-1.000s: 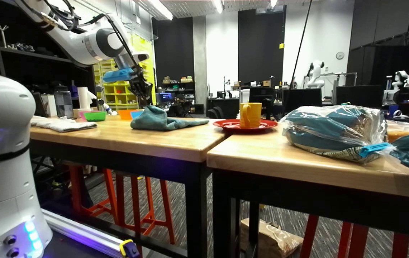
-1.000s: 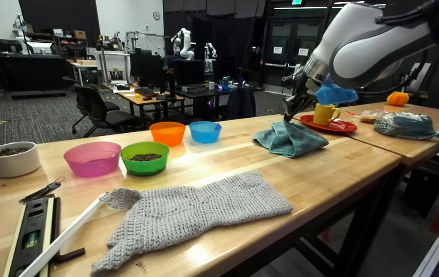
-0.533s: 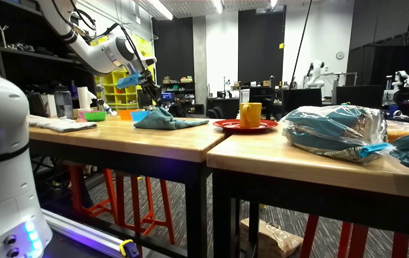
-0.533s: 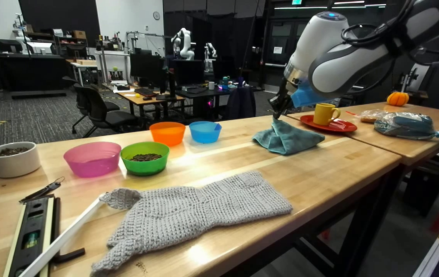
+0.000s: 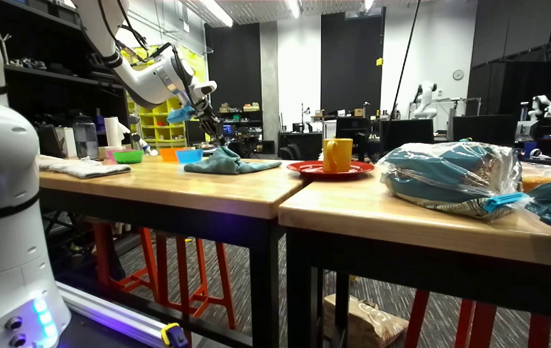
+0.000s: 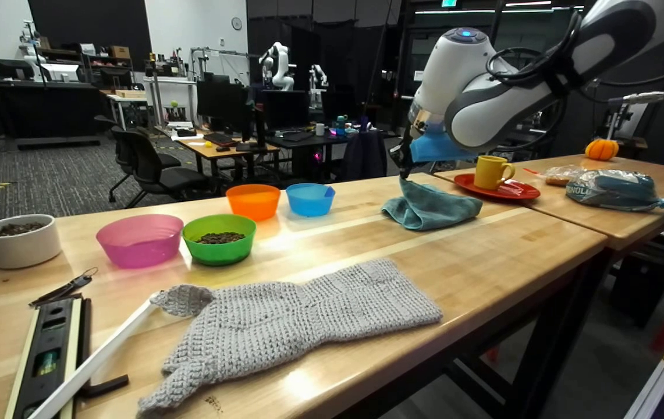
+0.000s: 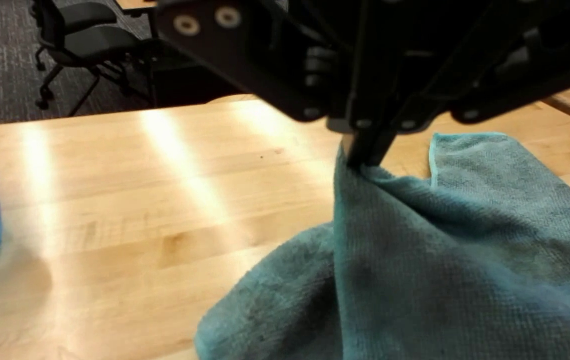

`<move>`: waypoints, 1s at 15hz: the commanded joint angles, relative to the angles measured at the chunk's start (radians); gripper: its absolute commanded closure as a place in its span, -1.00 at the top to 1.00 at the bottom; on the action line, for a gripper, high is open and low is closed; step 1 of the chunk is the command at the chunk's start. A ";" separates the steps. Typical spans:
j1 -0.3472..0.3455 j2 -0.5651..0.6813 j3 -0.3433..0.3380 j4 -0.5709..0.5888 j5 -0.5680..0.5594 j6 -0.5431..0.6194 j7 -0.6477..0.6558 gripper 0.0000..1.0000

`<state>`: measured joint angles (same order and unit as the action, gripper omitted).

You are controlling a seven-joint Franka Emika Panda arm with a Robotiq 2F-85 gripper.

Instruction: Fold the blue towel on the table

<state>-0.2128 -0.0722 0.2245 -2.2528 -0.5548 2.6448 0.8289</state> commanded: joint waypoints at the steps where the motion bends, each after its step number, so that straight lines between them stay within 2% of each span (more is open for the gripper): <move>1: 0.071 0.041 -0.055 0.059 -0.026 -0.062 0.091 -0.99; 2: 0.082 0.044 -0.066 0.063 -0.019 -0.073 0.098 -0.46; 4: 0.111 0.044 -0.098 0.065 -0.006 -0.092 0.104 -0.39; 12: 0.159 0.057 -0.168 0.109 0.027 -0.238 0.033 0.70; 14: 0.162 0.060 -0.177 0.119 0.042 -0.268 0.010 0.94; 15: 0.163 0.061 -0.181 0.125 0.048 -0.281 -0.001 0.99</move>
<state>-0.0726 -0.0242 0.0659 -2.1631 -0.5363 2.4191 0.8718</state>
